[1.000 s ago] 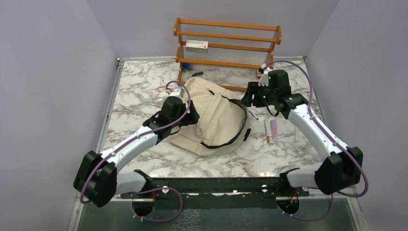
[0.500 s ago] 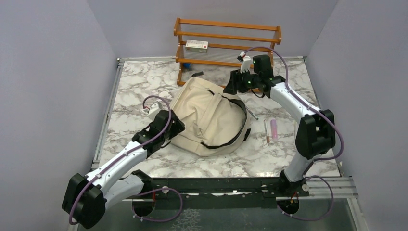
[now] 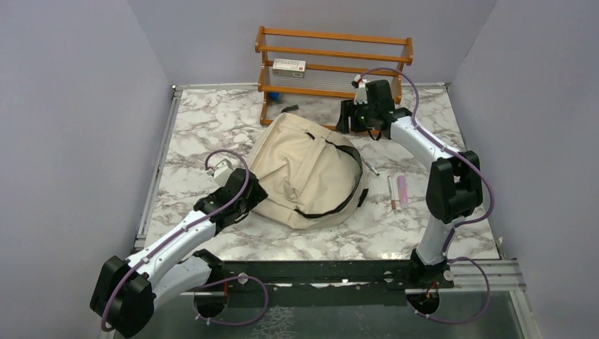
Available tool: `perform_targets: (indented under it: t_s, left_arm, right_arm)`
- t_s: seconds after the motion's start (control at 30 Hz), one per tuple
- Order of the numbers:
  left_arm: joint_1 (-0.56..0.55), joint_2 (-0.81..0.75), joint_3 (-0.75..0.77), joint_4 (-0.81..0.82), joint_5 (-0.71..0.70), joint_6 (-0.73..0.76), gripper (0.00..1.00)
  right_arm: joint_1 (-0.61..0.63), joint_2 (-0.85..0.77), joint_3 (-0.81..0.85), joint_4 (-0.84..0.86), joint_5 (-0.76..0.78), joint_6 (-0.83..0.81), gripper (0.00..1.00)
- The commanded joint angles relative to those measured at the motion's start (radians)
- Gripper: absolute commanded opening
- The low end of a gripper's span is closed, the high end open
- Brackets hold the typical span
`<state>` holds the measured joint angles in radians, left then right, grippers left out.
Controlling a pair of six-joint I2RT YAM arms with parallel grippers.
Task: Pack the student bag
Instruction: Adjust the student bag at the center of the board.
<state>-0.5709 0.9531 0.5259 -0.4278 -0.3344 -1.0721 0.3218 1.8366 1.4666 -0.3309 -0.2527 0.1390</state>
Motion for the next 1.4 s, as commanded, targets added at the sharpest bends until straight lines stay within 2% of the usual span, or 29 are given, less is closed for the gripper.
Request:
perform_targets:
  t_s: [0.0,0.2,0.27,0.47,0.73,0.83,1.1,1.2,1.3,1.37]
  left_arm:
    - [-0.001,-0.002,-0.022,-0.04,-0.031,-0.05,0.79]
    - [-0.001,0.044,-0.049,0.029,-0.028,-0.045,0.79]
    - [0.0,0.058,-0.066,0.072,-0.028,-0.043,0.76]
    - [0.028,0.116,-0.077,0.173,-0.048,-0.01,0.54]
    - [0.208,0.235,-0.029,0.278,0.049,0.143,0.3]
    - [0.253,0.284,0.023,0.273,0.051,0.208,0.25]
    - [0.424,0.379,0.153,0.311,0.122,0.318,0.24]
    - [0.468,0.418,0.209,0.318,0.19,0.367,0.26]
    - [0.48,0.418,0.246,0.318,0.238,0.421,0.36]
    - [0.48,0.398,0.255,0.32,0.258,0.45,0.47]
  right_arm:
    - [0.003,0.023,-0.015,0.005,0.103,0.019,0.63]
    - [0.002,0.067,-0.001,-0.016,0.031,0.006,0.62]
    - [0.002,0.085,0.013,-0.042,-0.006,-0.003,0.6]
    - [0.002,0.095,-0.016,-0.066,-0.054,-0.01,0.54]
    - [0.004,0.059,-0.101,-0.092,-0.161,-0.009,0.38]
    - [0.007,0.029,-0.151,-0.086,-0.21,0.003,0.36]
    - [0.083,-0.074,-0.292,-0.047,-0.3,0.04,0.35]
    - [0.098,-0.132,-0.334,-0.025,-0.266,0.056,0.35]
    - [0.099,-0.215,-0.369,-0.012,-0.149,0.063,0.38]
    - [0.099,-0.274,-0.391,0.01,-0.083,0.06,0.42]
